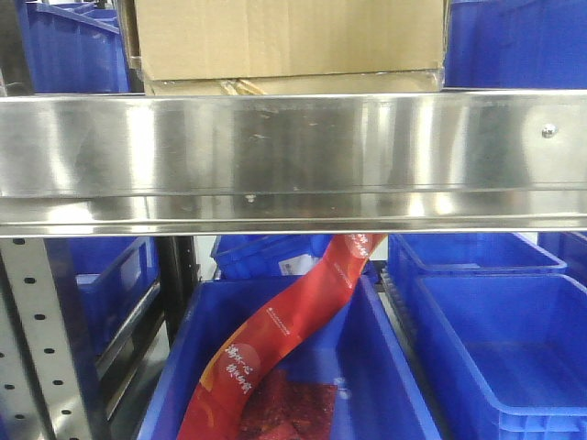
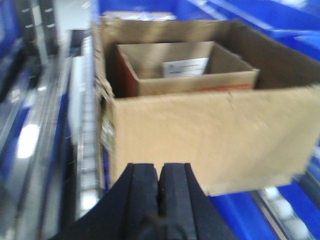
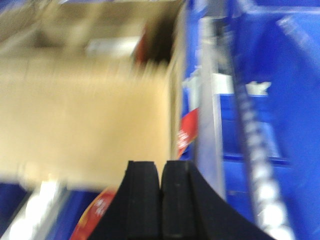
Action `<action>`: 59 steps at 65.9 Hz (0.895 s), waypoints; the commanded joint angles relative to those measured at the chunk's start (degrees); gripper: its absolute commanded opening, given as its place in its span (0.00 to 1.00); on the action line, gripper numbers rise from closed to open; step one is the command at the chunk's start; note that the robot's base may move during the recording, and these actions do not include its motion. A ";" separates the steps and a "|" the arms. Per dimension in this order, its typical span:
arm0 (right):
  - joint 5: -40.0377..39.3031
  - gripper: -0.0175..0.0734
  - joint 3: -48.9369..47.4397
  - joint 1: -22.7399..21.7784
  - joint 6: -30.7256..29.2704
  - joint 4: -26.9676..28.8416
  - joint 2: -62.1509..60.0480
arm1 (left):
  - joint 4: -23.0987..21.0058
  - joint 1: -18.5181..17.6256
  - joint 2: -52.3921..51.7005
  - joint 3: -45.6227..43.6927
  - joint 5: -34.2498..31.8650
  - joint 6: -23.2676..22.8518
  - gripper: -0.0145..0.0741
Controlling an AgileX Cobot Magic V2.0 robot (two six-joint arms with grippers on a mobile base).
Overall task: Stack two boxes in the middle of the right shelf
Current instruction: 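Open both grippers and pull them back from the box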
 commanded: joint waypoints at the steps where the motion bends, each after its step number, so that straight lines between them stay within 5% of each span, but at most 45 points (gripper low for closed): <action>1: -9.75 0.01 6.78 -0.39 -0.65 -0.73 -3.58 | 0.01 0.90 -4.06 7.75 -9.16 -0.71 0.04; 21: -21.83 0.01 26.83 -0.39 -0.54 -0.41 -17.93 | -3.95 5.10 -20.66 34.21 -28.62 -0.71 0.04; 42: -20.63 0.01 29.20 -0.39 -0.54 -0.41 -35.51 | -2.99 5.36 -37.50 39.26 -25.62 -0.71 0.04; 59: -24.53 0.01 29.20 -0.39 -0.54 -0.41 -41.09 | -2.99 5.36 -41.49 39.26 -25.85 -0.71 0.04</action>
